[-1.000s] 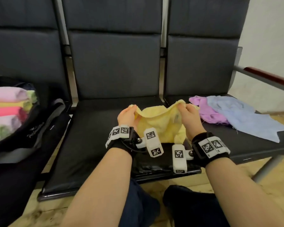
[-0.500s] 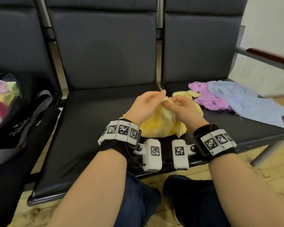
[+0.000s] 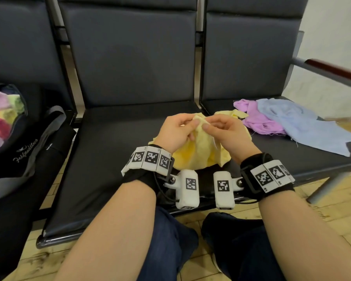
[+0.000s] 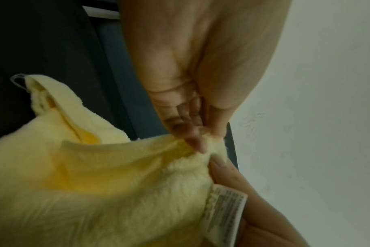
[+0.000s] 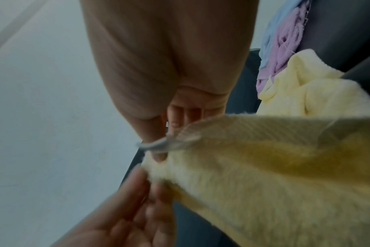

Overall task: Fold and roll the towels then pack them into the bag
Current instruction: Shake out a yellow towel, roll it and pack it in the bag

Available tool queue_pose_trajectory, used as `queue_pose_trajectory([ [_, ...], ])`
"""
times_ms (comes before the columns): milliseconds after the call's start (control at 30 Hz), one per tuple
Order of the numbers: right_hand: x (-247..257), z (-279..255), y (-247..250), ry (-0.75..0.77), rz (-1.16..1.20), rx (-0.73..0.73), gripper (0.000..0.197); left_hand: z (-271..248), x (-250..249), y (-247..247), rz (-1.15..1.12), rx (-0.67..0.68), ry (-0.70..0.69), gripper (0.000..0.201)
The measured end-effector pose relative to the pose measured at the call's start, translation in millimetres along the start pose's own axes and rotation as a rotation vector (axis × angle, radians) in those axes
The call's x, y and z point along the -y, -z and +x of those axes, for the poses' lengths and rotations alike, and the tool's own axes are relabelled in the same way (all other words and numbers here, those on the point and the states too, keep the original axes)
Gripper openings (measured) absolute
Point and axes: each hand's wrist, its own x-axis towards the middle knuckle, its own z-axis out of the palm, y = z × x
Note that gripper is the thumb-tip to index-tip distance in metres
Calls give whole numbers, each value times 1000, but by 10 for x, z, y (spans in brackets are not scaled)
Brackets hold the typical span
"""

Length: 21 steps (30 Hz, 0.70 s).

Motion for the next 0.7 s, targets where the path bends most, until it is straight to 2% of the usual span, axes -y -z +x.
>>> queue_pose_trajectory([
  [100, 0, -9, 4, -17, -1, 42, 6, 18, -13, 2, -157, -67, 101, 30],
  [200, 15, -36, -1, -114, 79, 211, 13, 18, 8, 61, -93, -110, 68, 13],
  [233, 18, -30, -9, -139, 106, 222, 13, 14, 14, 89, -67, -108, 55, 21],
  [300, 17, 9, -40, -156, 133, 184, 13, 3, 27, 142, -74, -78, 48, 38],
  [367, 10, 78, -92, -116, 65, 170, 26, -39, 2, 208, -98, -6, 40, 42],
  [467, 35, 159, -218, -91, -14, 311, 52, -146, -65, 324, -107, 147, 18, 41],
  [567, 6, 224, -359, -121, -63, 482, 46, -235, -120, 441, -52, 221, 4, 41],
  [633, -5, 251, -429, -132, -94, 500, 40, -266, -125, 525, -15, 224, 19, 41],
  [700, 8, 267, -470, -116, -156, 452, 30, -281, -94, 616, -5, 180, 44, 42],
])
